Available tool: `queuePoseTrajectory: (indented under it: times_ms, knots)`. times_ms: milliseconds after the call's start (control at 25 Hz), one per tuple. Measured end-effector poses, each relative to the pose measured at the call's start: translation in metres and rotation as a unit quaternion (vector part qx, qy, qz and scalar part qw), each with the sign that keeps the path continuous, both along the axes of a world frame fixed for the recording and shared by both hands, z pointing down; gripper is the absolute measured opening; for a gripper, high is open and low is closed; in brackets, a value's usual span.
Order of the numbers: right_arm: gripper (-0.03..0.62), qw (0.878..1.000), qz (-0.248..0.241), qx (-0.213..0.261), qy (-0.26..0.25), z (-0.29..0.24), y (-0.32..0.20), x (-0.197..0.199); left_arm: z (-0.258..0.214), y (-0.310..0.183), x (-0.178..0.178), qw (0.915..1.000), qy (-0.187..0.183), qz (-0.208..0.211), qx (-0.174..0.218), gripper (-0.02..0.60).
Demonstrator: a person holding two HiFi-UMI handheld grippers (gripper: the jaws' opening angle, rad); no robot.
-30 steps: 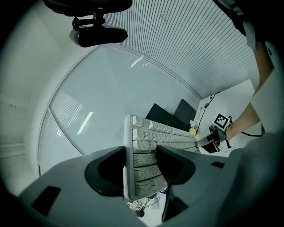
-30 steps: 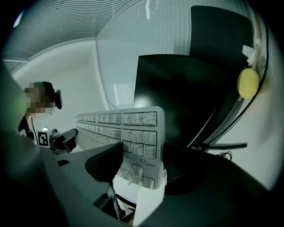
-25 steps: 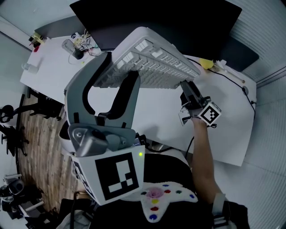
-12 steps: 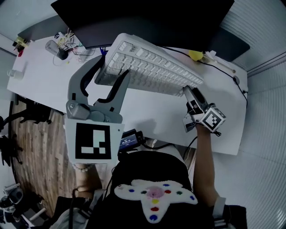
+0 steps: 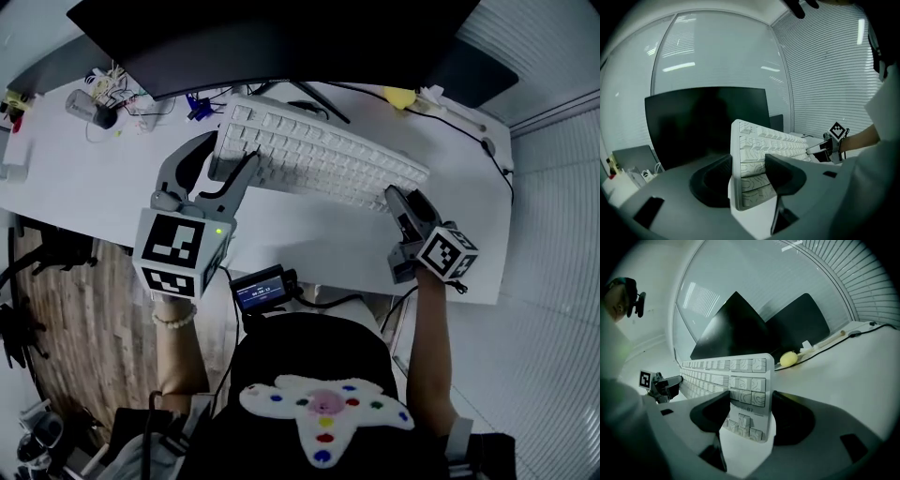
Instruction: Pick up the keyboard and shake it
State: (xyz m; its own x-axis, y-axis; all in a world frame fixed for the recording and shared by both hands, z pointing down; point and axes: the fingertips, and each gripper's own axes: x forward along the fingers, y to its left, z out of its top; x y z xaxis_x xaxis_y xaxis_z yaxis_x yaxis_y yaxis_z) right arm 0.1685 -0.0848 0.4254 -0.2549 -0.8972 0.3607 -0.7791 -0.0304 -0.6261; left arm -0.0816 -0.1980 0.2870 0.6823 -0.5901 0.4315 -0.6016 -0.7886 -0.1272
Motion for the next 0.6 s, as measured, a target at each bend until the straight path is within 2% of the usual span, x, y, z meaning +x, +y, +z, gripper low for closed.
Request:
queuePoseTrajectory:
  times_ms: [160,280,600]
  knots:
    - [0.278,0.998,-0.001,-0.051,0.023,0.018,0.007,-0.003,0.046,-0.008,-0.009,0.9969,0.014,-0.004,-0.077,0.239]
    - [0.278,0.996,0.0,-0.087,0.034,0.033,0.015,-0.003,0.077,-0.01,-0.011,0.9926,0.017,-0.007,-0.12,0.239]
    - [0.278,0.987,-0.006,-0.147,0.061,0.063,0.02,-0.001,0.138,-0.011,-0.014,0.9796,0.032,-0.019,-0.197,0.239]
